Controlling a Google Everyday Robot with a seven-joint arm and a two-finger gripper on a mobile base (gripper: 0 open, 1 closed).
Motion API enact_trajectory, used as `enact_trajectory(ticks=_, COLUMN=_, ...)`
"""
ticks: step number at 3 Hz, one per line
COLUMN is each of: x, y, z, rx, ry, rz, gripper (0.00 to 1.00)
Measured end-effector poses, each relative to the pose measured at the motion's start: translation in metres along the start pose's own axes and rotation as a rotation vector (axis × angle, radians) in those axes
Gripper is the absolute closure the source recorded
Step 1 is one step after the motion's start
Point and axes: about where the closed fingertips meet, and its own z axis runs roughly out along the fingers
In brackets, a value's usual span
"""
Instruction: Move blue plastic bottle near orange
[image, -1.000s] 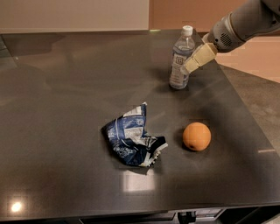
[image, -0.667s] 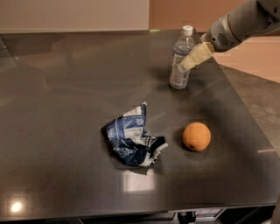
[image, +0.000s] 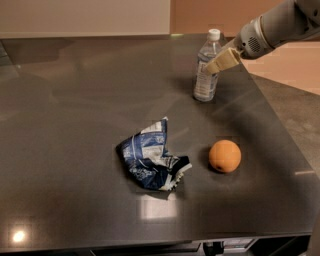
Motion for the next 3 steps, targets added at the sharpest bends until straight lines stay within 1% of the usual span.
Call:
enact_trajectory(ticks=1, x=-0.002, y=0.005, z=-0.001, rx=-0.028, ry=-0.024, rz=-0.001, gripper=0.63)
enact_trajectory(ticks=2, x=-0.004, y=0.018, z=-0.009, rx=-0.064, ry=-0.048, rz=-0.008, gripper=0.87)
enact_trajectory(ticks=3, x=-0.001, y=0.040, z=-0.022, rx=-0.104, ry=-0.056, rz=-0.014, gripper=1.00)
